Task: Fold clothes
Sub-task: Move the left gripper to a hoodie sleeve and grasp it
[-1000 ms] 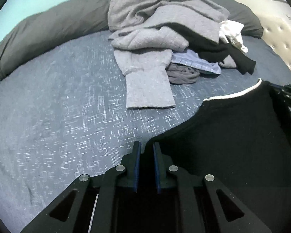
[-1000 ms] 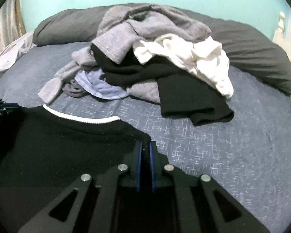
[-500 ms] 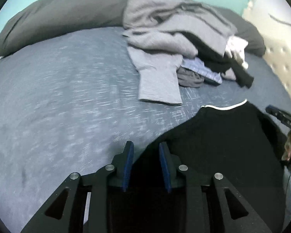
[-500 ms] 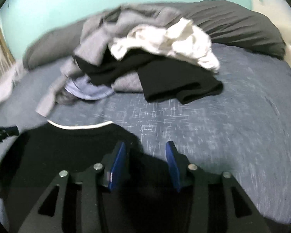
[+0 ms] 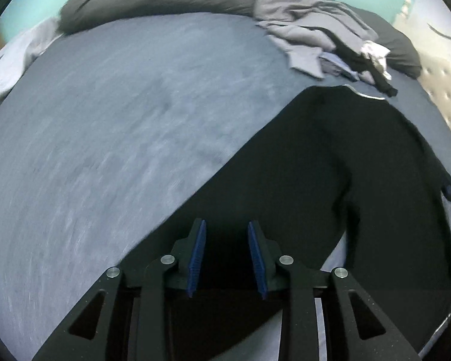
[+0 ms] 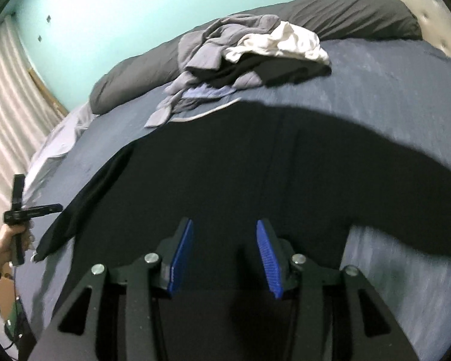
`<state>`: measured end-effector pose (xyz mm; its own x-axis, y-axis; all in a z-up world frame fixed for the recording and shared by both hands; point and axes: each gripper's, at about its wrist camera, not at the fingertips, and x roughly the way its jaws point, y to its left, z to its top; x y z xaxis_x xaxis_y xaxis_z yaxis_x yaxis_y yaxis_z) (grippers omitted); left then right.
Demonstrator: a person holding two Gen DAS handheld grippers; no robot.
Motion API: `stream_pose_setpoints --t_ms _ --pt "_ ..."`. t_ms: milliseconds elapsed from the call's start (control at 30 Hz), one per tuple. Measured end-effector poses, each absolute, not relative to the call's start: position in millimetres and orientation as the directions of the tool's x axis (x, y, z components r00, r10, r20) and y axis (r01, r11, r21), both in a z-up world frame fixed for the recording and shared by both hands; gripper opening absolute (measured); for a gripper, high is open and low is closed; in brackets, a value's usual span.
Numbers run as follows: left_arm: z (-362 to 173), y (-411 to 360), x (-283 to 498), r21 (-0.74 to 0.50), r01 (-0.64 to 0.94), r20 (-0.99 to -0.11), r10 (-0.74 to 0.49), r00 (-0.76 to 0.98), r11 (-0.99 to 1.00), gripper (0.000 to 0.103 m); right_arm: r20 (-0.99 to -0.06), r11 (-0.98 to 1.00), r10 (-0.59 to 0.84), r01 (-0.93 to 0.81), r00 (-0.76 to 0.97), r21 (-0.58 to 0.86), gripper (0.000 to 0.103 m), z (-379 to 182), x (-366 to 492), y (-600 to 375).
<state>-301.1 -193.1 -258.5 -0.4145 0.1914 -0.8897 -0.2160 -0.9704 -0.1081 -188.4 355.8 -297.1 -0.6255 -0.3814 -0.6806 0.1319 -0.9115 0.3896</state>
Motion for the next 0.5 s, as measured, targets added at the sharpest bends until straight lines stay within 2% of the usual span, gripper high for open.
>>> stream_pose_setpoints --t_ms 200,300,500 --pt "-260.7 -257.6 -261.2 -0.092 -0.098 -0.887 0.127 -0.444 -0.991 0.044 -0.653 -0.881 -0.421 0.114 -0.629 0.459 0.046 -306.0 -131.5 344.3" --pt "-256.7 -285.4 -249.6 -0.091 -0.034 -0.876 0.096 -0.472 -0.995 0.059 -0.634 -0.868 -0.436 0.112 -0.639 0.483 0.046 -305.9 -116.5 340.2" --pt "-263.5 -321.3 -242.7 -0.092 0.068 -0.879 0.049 -0.475 -0.993 0.06 -0.61 -0.854 -0.465 0.143 -0.641 0.5 0.046 -305.5 -108.7 328.9"
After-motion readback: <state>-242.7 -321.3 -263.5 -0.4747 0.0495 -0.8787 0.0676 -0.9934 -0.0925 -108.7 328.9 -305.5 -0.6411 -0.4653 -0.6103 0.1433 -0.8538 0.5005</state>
